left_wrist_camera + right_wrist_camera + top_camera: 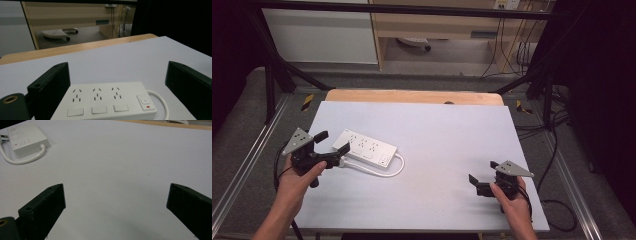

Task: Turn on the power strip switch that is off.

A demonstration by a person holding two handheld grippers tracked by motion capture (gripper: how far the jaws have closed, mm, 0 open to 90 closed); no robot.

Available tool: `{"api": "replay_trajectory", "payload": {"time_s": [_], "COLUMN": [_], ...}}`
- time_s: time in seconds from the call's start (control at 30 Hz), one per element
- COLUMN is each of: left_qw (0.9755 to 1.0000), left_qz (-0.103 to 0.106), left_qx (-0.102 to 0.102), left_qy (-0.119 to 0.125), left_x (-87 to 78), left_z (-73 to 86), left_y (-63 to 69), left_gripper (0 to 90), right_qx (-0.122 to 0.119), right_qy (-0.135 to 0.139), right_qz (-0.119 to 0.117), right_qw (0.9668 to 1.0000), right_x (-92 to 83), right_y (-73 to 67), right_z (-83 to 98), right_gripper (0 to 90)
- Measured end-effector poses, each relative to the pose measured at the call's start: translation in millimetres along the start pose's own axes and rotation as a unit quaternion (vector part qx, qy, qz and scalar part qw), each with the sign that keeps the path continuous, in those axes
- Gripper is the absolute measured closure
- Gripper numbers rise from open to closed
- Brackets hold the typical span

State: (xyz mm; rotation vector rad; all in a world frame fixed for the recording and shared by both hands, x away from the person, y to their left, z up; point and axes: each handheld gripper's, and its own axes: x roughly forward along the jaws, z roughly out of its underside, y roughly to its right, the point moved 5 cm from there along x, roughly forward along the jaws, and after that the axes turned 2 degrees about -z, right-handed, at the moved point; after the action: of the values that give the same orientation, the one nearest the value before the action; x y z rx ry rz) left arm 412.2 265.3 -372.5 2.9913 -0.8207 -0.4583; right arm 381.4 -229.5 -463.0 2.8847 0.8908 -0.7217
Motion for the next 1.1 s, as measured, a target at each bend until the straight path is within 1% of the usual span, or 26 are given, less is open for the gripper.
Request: {"api": "replay_trajectory", "payload": {"time_s": [0.2, 0.47, 0.63, 0.73, 1.1], "left_qw": [1.0, 0.9998, 0.9998, 0.9998, 0.9996], "left_qz": [0.0, -0.01, -0.014, -0.017, -0.023], "left_qx": [0.003, -0.001, -0.002, -0.006, -0.017], "left_qy": [0.008, 0.015, 0.013, 0.012, 0.005], "left_x": [8.2, 16.5, 20.4, 22.7, 30.5], "left_z": [-0.2, -0.7, 1.5, 3.1, 5.7], "left_y": [-1.6, -7.2, -10.7, -14.4, -25.5], "left_gripper": [6.1, 6.4, 6.4, 6.3, 4.6], "right_qx": [0.0, -0.002, -0.002, 0.002, 0.002], "right_qy": [0.002, 0.001, 0.001, 0.002, 0.002], "right_qz": [-0.002, -0.001, -0.001, -0.001, 0.0], "right_qw": [1.0, 1.0, 1.0, 1.0, 1.0], "right_x": [0.2, 0.4, 0.5, -0.1, 0.4], "right_y": [0.0, 0.5, 0.5, 1.1, 1.9], "right_z": [-0.7, -0.5, -0.6, -0.6, -0.5], "right_gripper": [2.4, 2.4, 2.4, 2.4, 2.3]}}
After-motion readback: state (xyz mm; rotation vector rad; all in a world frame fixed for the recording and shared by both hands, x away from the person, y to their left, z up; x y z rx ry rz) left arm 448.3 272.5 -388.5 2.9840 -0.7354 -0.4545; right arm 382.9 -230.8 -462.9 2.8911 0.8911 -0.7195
